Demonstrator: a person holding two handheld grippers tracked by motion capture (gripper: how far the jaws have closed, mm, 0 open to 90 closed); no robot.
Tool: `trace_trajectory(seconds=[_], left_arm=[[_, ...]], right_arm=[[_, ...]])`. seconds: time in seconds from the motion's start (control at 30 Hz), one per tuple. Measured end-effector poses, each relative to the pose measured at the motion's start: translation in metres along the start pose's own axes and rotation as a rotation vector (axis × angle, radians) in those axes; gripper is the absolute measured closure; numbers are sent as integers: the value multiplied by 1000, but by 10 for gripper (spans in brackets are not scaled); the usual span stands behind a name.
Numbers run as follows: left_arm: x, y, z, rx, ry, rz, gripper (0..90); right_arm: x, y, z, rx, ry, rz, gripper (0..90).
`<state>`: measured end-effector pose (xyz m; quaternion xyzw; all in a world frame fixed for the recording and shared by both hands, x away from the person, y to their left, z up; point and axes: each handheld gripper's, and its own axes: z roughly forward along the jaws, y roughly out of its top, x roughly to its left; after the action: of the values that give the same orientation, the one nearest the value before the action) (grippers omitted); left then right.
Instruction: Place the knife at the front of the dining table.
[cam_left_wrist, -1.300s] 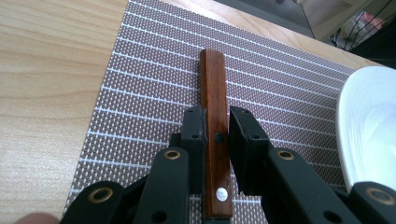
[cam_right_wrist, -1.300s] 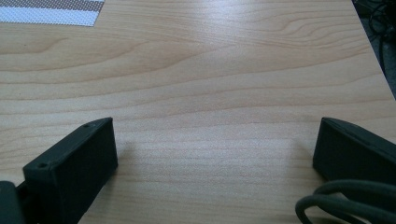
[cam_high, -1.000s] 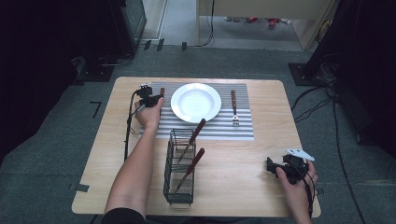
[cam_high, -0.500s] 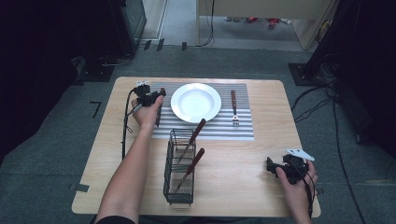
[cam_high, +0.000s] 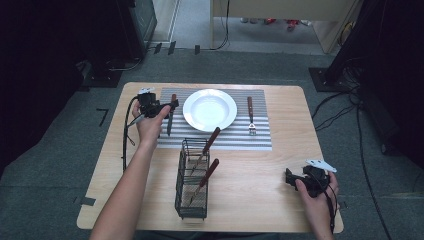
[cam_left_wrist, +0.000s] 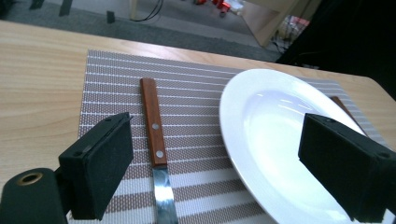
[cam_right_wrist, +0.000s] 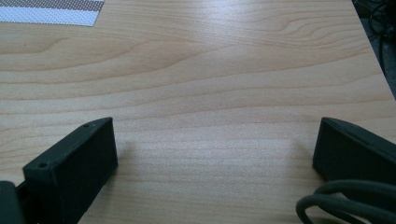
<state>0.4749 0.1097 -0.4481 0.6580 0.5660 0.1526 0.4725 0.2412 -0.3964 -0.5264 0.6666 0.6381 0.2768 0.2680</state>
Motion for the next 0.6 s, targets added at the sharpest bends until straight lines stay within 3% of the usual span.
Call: trace_trajectory(seconds=[0.03,0.13,0.43,0.6], left_arm=[[-1,0,-5,-4,9,4,98],[-1,0,-18,1,-31,-33,98],[-12,-5,-43,-9,-16,38,98],[-19,-16,-59,-4,-8,88,98]], right_arm=[[0,0,0,0,0,0,0],[0,0,0,0,0,0,0],[0,0,0,0,0,0,0],[0,0,0,0,0,0,0]])
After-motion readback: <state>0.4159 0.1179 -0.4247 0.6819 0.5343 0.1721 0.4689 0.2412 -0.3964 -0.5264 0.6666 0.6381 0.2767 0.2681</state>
